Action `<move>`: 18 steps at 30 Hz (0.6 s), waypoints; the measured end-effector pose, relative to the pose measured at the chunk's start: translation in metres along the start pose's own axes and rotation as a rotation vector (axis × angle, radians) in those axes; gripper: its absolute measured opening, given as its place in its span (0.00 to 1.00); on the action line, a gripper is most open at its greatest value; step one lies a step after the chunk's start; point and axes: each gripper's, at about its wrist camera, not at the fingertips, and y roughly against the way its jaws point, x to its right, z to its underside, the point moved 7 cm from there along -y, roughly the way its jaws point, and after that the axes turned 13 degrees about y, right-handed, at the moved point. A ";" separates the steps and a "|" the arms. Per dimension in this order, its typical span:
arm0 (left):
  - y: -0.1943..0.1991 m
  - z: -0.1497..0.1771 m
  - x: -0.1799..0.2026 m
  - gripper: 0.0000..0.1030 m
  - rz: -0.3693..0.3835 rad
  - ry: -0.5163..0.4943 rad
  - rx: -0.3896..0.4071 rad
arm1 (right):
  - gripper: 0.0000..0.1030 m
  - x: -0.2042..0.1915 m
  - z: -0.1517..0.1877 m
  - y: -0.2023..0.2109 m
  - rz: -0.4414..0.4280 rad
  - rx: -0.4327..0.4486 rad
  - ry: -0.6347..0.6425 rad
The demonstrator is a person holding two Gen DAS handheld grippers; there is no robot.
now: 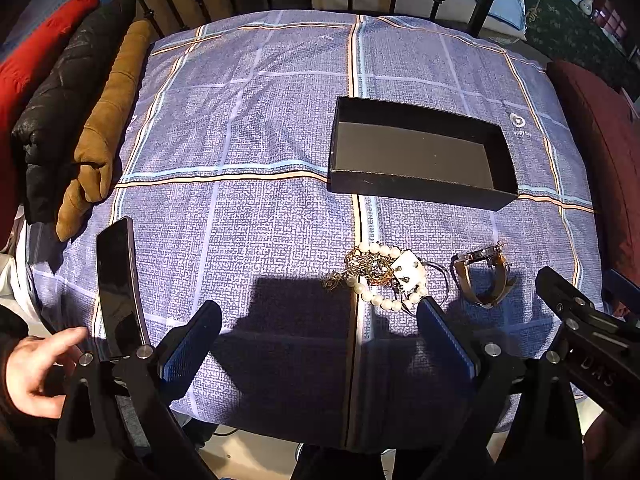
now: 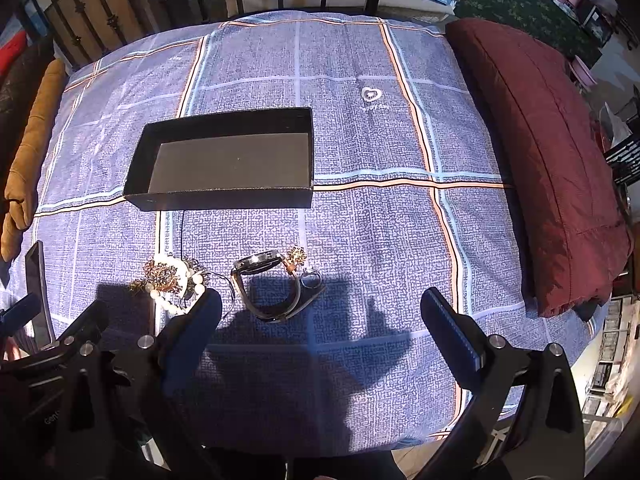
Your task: Organize jewelry
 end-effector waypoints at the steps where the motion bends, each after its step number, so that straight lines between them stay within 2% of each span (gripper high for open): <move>1: 0.000 0.000 0.000 0.93 0.000 0.000 -0.001 | 0.95 0.000 0.000 0.000 0.000 0.000 0.001; 18: -0.003 0.002 0.000 0.93 0.004 0.001 -0.011 | 0.95 -0.001 0.001 -0.002 -0.010 -0.007 -0.008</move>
